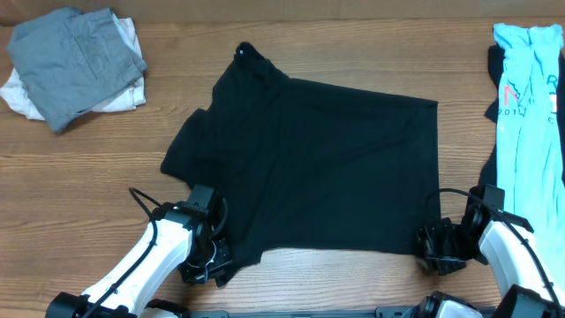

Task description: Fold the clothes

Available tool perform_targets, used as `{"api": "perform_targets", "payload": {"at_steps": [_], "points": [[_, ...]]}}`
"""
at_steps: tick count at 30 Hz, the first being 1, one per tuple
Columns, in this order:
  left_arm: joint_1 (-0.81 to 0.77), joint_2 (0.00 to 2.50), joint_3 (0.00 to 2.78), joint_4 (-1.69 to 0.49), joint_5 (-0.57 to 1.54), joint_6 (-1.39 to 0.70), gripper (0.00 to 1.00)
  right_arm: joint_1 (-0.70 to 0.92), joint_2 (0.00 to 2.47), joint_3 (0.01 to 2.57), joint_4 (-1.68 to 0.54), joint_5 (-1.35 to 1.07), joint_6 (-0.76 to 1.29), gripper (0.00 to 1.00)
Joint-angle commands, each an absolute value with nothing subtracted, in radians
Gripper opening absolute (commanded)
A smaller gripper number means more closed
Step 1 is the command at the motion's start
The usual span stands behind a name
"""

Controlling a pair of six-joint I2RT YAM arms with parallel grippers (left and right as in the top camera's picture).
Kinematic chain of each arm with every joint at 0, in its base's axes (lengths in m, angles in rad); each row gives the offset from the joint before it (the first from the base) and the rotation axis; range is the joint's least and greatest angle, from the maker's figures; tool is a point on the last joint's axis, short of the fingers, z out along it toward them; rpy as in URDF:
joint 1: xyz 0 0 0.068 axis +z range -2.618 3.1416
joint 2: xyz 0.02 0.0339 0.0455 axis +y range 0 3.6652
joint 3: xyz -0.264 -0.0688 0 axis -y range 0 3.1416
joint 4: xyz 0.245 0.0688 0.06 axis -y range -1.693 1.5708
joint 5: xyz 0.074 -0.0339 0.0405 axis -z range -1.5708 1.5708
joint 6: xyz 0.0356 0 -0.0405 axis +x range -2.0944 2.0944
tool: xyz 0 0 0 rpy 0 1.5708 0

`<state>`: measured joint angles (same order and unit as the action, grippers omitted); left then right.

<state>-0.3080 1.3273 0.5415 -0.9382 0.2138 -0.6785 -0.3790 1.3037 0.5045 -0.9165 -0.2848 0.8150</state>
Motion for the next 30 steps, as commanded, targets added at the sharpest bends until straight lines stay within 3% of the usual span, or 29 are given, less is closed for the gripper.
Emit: {"api": "perform_targets", "payload": {"at_steps": [1,17,30], "points": [[-0.314,1.333,0.550,-0.945,0.235,-0.677,0.04,-0.376,1.319,0.484,-0.899,-0.271,0.822,0.04],[-0.315,1.206,0.780,-1.082,0.151,-0.583,0.04,-0.375,1.296,0.582,-0.990,-0.173,0.894,0.04],[-0.313,1.206,0.798,-0.771,0.067,-0.555,0.04,-0.375,1.296,0.591,-0.793,-0.242,0.896,0.04]]}}
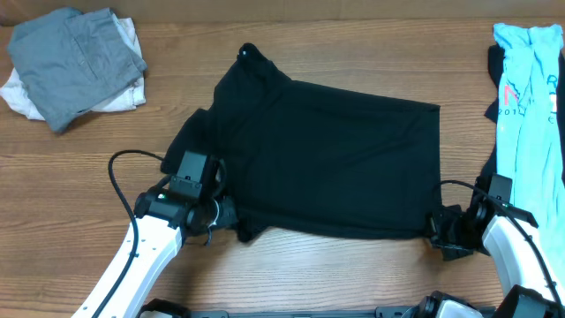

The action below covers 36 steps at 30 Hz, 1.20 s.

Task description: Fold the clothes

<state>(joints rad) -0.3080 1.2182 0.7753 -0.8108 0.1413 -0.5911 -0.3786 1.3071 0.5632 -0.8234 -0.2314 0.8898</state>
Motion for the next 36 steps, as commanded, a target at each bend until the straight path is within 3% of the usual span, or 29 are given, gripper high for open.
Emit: {"api": "perform_targets", "payload": {"at_steps": [1,15,29,36], "points": [[-0.313,1.206,0.798,-0.744,0.045,-0.548,0.04,-0.375,1.296,0.591,-0.776,-0.242,0.896,0.04],[-0.313,1.280,0.798,-0.612,-0.171,-0.514,0.04,-0.342,1.296,0.591,-0.527,-0.319,0.928,0.04],[-0.313,1.368,0.798,-0.454,-0.215,-0.493,0.04,-0.233,1.329,0.590,-0.327,-0.316,0.948,0.07],[-0.313,1.368,0.798,-0.429,-0.217,-0.474,0.04,-0.230,1.336,0.590,-0.339,-0.297,0.948,0.09]]}}
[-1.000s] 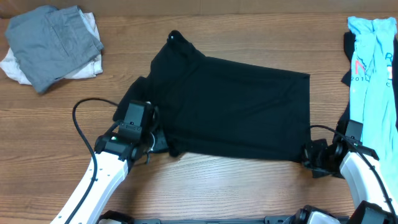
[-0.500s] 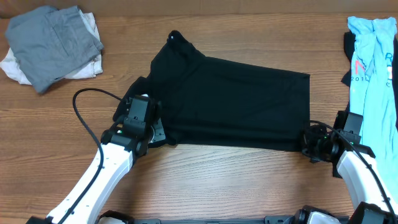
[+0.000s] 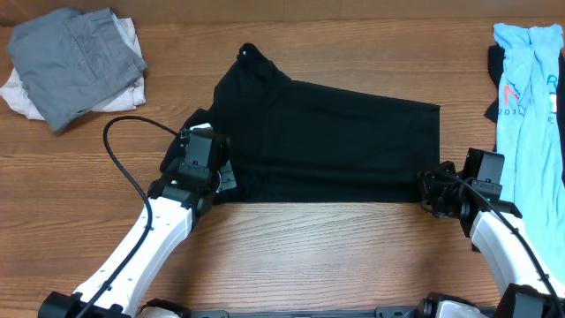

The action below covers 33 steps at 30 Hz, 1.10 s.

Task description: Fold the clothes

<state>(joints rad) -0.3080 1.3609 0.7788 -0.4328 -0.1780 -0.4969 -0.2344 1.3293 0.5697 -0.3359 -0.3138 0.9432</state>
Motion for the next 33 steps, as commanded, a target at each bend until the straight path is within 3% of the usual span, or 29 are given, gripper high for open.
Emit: {"api": "perform_targets", "payload": {"at_steps": [1,10,13,15,16,17,18,20,21,27,33], "points": [[-0.313,1.369,0.798,-0.428,-0.218,-0.473,0.04,-0.230,1.336,0.590,-0.344,-0.289,0.948,0.09],[-0.313,1.373,0.798,-0.364,-0.221,-0.417,0.09,-0.230,1.336,0.590,-0.342,-0.278,0.951,0.20],[-0.313,1.388,0.798,-0.336,-0.221,-0.414,0.10,-0.230,1.336,0.590,-0.340,-0.274,0.951,0.33],[-0.313,1.403,0.798,-0.319,-0.220,-0.414,0.10,-0.230,1.336,0.590,-0.338,-0.270,0.950,0.34],[-0.313,1.411,0.798,-0.312,-0.220,-0.414,0.14,-0.230,1.336,0.590,-0.336,-0.270,0.950,0.39],[-0.313,1.419,0.798,-0.303,-0.220,-0.414,0.27,-0.230,1.336,0.590,-0.332,-0.271,0.950,0.45],[-0.313,1.426,0.798,-0.294,-0.220,-0.414,0.43,-0.230,1.336,0.590,-0.329,-0.271,0.950,0.55],[-0.313,1.439,0.798,-0.273,-0.220,-0.406,0.93,-0.230,1.336,0.591,-0.320,-0.272,0.950,0.74],[-0.313,1.441,0.798,-0.262,-0.220,-0.391,1.00,-0.230,1.336,0.591,-0.317,-0.279,0.948,0.80],[-0.313,1.431,0.859,-0.314,-0.220,-0.352,1.00,-0.230,1.336,0.591,-0.262,-0.425,0.870,0.88],[-0.313,1.407,1.056,-0.634,-0.218,-0.353,1.00,-0.206,1.336,0.657,-0.316,-0.529,0.748,0.87]]}}
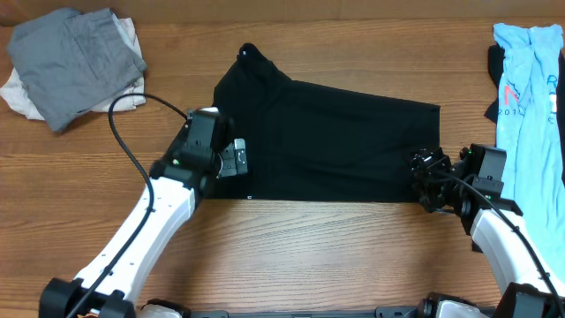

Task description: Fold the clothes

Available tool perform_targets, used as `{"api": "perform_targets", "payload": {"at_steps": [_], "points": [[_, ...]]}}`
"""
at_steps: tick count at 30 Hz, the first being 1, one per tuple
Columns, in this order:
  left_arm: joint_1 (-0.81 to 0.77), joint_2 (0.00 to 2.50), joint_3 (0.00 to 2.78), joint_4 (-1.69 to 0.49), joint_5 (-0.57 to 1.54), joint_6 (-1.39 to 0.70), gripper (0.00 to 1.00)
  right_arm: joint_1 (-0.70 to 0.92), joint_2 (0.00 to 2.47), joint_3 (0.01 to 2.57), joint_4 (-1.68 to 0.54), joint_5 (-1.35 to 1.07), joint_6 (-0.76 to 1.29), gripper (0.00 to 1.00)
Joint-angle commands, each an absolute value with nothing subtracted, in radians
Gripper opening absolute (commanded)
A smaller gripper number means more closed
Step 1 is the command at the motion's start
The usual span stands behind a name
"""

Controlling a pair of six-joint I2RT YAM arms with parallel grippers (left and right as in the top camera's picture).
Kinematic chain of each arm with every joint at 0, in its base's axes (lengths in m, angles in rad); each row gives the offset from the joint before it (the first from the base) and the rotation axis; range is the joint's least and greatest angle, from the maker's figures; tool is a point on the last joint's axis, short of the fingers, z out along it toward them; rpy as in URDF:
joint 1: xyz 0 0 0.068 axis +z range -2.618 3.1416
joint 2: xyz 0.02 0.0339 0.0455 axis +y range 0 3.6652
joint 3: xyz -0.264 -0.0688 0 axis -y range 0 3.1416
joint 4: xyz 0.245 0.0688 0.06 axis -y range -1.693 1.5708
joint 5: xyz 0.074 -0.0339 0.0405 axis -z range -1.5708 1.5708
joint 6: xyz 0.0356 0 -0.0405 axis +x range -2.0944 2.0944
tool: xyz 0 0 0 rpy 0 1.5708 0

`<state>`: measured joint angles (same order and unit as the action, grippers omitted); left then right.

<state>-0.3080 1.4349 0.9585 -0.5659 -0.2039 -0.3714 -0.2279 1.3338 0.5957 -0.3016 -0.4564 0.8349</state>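
A black T-shirt [335,132] lies flat mid-table, its lower part folded up so the near edge runs straight. My left gripper [235,161] rests over the shirt's left side by the sleeve, with light finger pads [240,160] showing. At the shirt's near right corner sits my right gripper [422,181], its dark fingers on the cloth edge. From overhead I cannot make out whether either jaw still pinches the fabric.
A folded grey garment on a white one [75,57] sits at the far left corner. A light blue shirt over a dark one [528,79] lies along the right edge. Bare wooden table [309,256] fills the near side.
The left gripper has moved a little farther from me and to the right, onto the shirt. My right gripper has shifted slightly left. The shirt's near fold edge has stayed where it was.
Both grippers were at the shirt's near hem corners with the shirt spread full length. Then the hem was partway up. Then the near edge was a straight fold line with both grippers at its ends, as it stands now.
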Motion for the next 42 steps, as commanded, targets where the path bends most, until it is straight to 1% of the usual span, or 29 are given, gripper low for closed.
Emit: {"api": "perform_targets", "payload": {"at_steps": [1,4,5,6,7,9,10,11,14,20,28,38,42], "points": [[-0.313,1.407,1.078,-0.681,-0.207,-0.363,0.96,-0.193,1.336,0.676,-0.336,-0.525,0.730,0.87],[-0.313,1.408,1.089,-0.755,-0.059,-0.361,0.67,-0.145,1.336,0.729,-0.376,-0.506,0.709,0.87],[-0.313,1.415,1.087,-0.777,0.000,-0.362,0.60,-0.131,1.336,0.741,-0.377,-0.506,0.709,0.87],[-0.315,1.425,1.087,-0.806,0.057,-0.362,0.59,-0.116,1.336,0.752,-0.377,-0.507,0.710,0.87],[-0.318,1.438,1.085,-0.829,0.093,-0.367,0.59,-0.105,1.336,0.760,-0.376,-0.506,0.710,0.87],[-0.325,1.468,1.080,-0.858,0.143,-0.399,0.63,-0.091,1.336,0.769,-0.376,-0.506,0.710,0.87],[-0.330,1.489,1.079,-0.863,0.170,-0.417,0.65,-0.087,1.336,0.770,-0.376,-0.506,0.710,0.88],[-0.336,1.512,1.079,-0.863,0.197,-0.435,0.70,-0.086,1.336,0.770,-0.376,-0.506,0.710,0.88],[-0.361,1.584,1.079,-0.839,0.219,-0.499,0.76,-0.085,1.336,0.770,-0.381,-0.506,0.710,0.88],[-0.380,1.685,1.079,-0.793,0.215,-0.577,0.76,-0.085,1.336,0.770,-0.418,-0.492,0.705,0.89],[-0.380,1.698,1.079,-0.709,0.157,-0.592,0.75,-0.085,1.336,0.770,-0.437,-0.453,0.699,0.89],[-0.380,1.741,1.079,-0.744,0.152,-0.682,0.75,-0.085,1.336,0.770,-0.441,-0.453,0.699,0.89],[-0.379,1.746,1.079,-0.727,0.107,-0.707,0.75,-0.085,1.336,0.770,-0.441,-0.453,0.699,0.89]]}}
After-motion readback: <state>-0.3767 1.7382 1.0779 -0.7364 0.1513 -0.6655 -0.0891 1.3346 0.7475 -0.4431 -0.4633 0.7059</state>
